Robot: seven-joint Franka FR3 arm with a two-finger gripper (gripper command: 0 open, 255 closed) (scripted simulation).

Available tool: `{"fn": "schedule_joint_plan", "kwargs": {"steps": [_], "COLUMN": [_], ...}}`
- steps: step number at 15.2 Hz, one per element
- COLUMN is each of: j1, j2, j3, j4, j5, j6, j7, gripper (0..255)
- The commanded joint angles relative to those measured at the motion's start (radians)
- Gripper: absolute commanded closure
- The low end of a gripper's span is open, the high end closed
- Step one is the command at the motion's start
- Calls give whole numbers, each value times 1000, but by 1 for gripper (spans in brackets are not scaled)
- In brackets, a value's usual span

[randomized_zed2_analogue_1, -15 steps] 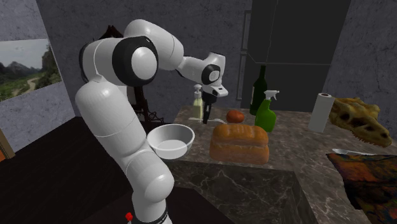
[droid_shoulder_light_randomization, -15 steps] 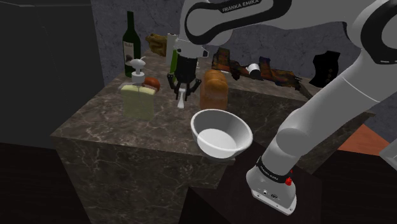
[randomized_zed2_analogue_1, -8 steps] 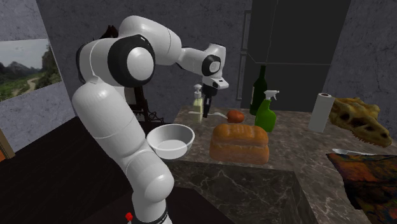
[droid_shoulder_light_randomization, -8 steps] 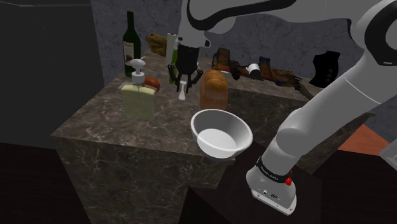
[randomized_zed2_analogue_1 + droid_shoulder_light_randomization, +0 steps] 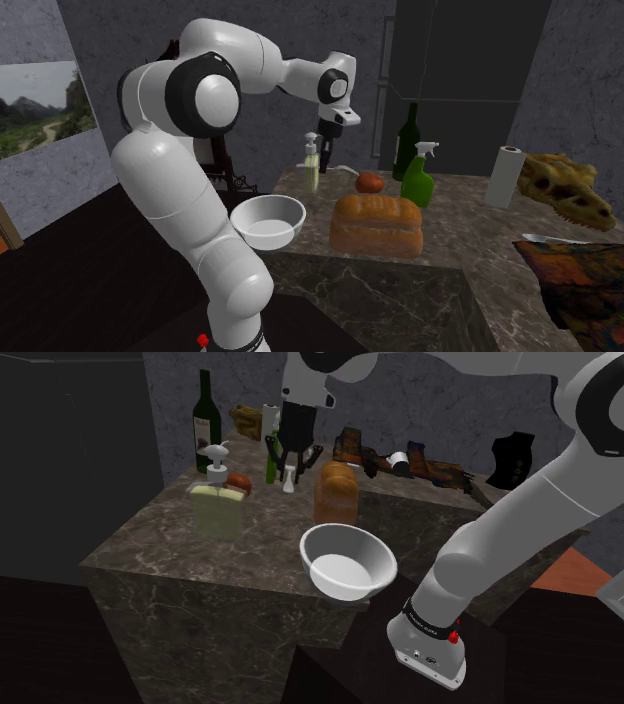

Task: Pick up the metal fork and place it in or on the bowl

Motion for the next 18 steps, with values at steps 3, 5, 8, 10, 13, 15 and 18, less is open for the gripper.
{"fn": "schedule_joint_plan", "kwargs": {"steps": [3, 5, 8, 10, 13, 15, 18], "j1": [11, 25, 50, 69, 102, 125, 166], "j2": [-80, -159, -279, -361, -484, -567, -698], "j3": [-2, -2, -1, 0, 4, 8, 15], "j4": [-54, -123, -219, -277, -357, -405, -470], "j5": [20, 40, 69, 88, 116, 135, 164], "j6": [-25, -33, -54, -75, -115, -148, -208], "j7": [3, 5, 15, 24, 45, 64, 100], "gripper": [255, 255, 255, 255, 255, 255, 255]}}
